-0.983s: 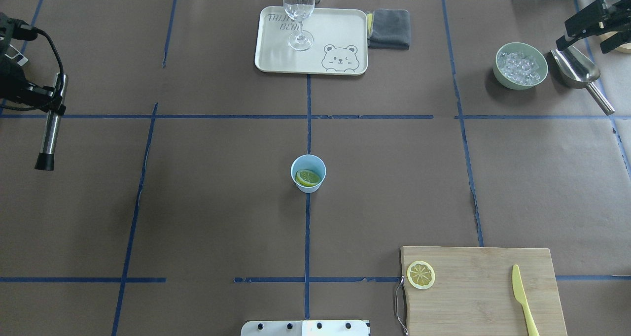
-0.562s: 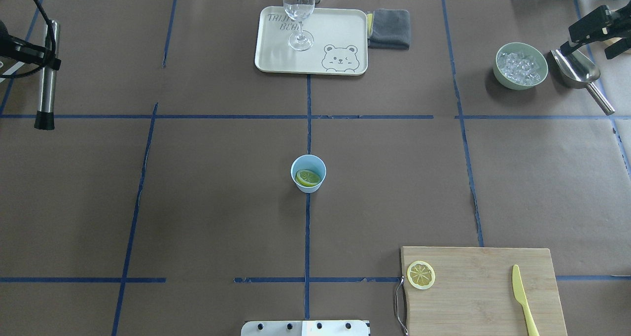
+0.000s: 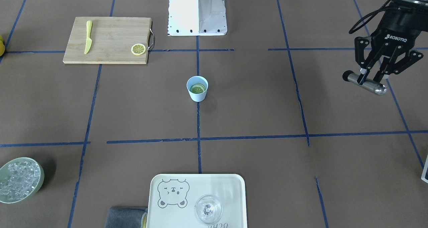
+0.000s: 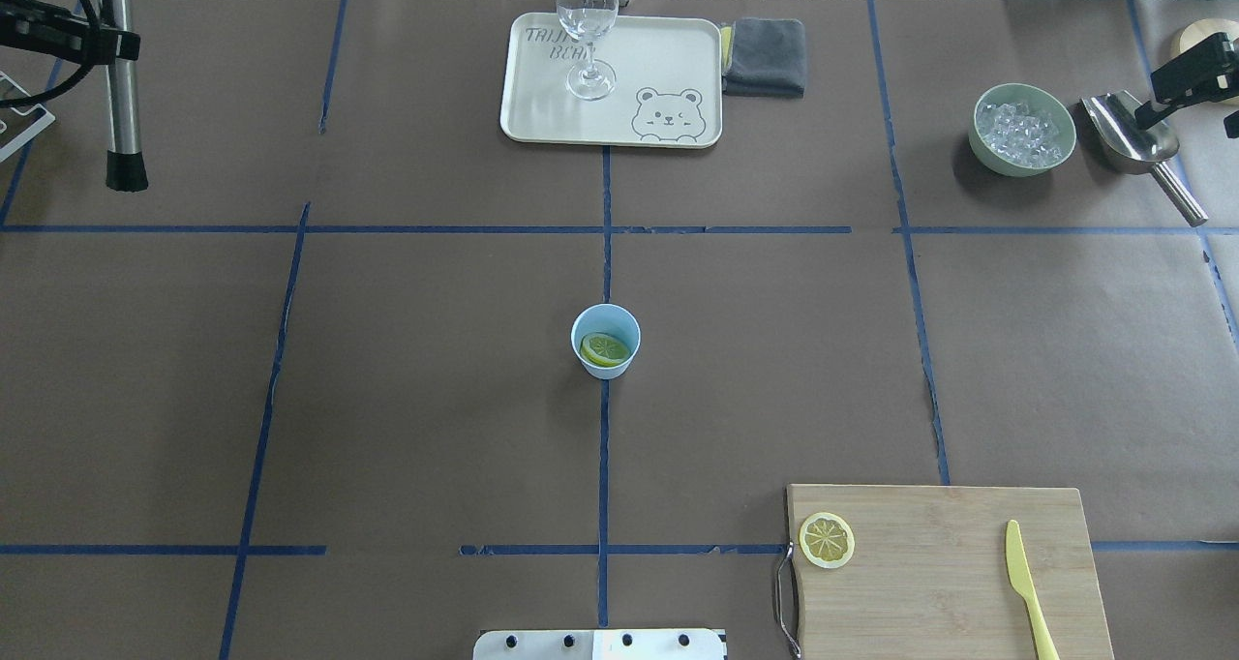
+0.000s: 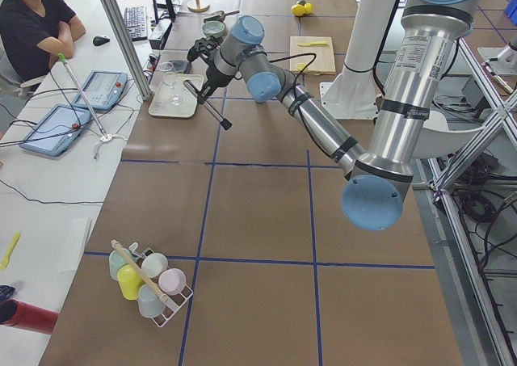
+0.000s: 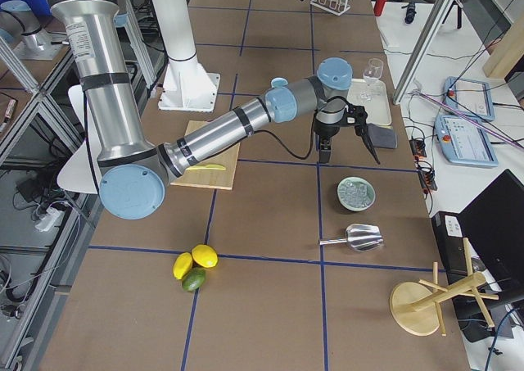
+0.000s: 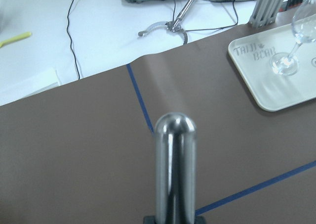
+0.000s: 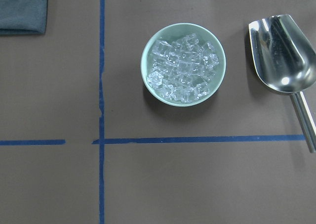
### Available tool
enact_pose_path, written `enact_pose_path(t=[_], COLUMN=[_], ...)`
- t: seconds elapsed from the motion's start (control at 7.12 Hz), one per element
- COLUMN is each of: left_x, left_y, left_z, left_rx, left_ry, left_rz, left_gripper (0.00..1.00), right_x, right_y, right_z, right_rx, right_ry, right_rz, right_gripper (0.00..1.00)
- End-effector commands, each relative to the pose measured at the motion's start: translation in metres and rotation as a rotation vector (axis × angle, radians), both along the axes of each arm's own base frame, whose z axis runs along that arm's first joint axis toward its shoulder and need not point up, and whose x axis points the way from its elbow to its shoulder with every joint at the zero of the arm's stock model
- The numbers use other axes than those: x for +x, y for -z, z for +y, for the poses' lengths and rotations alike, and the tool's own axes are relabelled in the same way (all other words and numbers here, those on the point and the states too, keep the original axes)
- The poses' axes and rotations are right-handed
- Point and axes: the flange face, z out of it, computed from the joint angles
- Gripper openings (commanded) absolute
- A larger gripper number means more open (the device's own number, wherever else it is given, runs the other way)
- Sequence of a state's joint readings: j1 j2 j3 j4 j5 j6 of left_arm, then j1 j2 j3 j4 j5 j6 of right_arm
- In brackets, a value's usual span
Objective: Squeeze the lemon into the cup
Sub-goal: 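Grasp the metal cylindrical tool with the left gripper and lift it upright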
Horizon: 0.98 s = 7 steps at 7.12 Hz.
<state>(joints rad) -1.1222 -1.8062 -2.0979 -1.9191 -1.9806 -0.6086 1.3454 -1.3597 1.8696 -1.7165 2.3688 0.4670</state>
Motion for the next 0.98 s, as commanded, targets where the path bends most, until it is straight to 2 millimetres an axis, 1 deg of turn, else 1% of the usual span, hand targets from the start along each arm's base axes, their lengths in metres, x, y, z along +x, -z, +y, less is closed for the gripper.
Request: enact_pose_path(t=[0.0, 0.14, 0.28, 0.42, 0.56, 0.7, 0.84], left_x=[0.033, 0.086, 0.125, 0.142, 0.149, 0.179, 0.199], left_y=[0.026, 0.029, 0.051, 0.083, 0.092, 0.092, 0.096], left_z=[0.020, 0.037, 0.060, 0.073, 0.085, 0.104, 0.125], left_rx=[0.064, 0.052, 0.033, 0.062, 0.079, 0.080, 0.106], left_ry=[0.058, 0.119, 0.136, 0.146, 0.191, 0.322, 0.409], left_rz=[0.162, 0.211, 0.305, 0.370, 0.396, 0.419, 0.430], left_gripper=[0.00, 0.00, 0.00, 0.00, 0.00, 0.00, 0.00], right_x=[0.017, 0.019, 0.019, 0.021, 0.022, 0.022, 0.022], right_y=[-0.024, -0.033, -0.036, -0.037, -0.041, -0.043, -0.044], right_z=[0.008, 0.010, 0.011, 0.011, 0.009, 0.009, 0.008], right_rx=[-0.037, -0.051, -0.051, -0.054, -0.064, -0.068, -0.071], right_ry=[-0.023, -0.028, -0.030, -0.033, -0.036, -0.036, -0.037], right_rz=[0.011, 0.027, 0.038, 0.039, 0.041, 0.042, 0.042], right_gripper=[1.00, 1.00, 1.00, 1.00, 1.00, 1.00, 1.00])
